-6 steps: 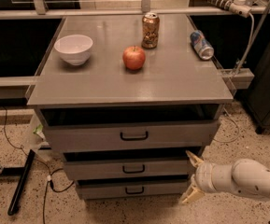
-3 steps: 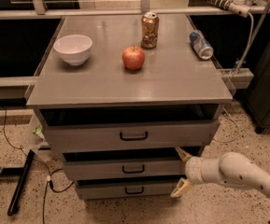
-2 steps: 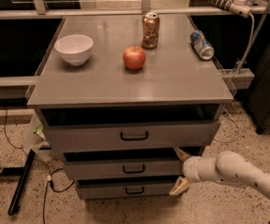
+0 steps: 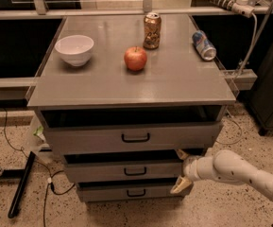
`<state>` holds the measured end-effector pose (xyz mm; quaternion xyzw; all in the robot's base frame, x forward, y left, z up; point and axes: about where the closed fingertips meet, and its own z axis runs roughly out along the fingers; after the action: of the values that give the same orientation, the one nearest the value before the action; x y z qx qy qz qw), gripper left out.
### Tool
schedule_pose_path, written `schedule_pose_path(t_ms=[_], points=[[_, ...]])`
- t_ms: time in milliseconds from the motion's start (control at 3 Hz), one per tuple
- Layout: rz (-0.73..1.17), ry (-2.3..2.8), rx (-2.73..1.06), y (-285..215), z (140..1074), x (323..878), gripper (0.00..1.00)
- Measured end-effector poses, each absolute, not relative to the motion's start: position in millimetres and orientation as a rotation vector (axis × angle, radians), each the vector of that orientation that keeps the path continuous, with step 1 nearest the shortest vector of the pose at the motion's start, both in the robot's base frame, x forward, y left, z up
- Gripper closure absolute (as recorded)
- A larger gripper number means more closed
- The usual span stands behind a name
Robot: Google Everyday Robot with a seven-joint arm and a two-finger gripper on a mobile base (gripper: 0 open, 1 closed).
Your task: Open middle drawer
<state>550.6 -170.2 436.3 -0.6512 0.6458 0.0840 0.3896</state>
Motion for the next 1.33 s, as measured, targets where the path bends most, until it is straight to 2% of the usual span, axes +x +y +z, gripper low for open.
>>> schedule_pose_path(t_ms=[667, 1000, 1333], points=[[0.277, 1.667, -1.623, -175, 414, 576, 0.00], [0.277, 1.667, -1.620, -176, 414, 578, 0.18], [0.278, 1.667, -1.620, -176, 414, 578, 0.42]])
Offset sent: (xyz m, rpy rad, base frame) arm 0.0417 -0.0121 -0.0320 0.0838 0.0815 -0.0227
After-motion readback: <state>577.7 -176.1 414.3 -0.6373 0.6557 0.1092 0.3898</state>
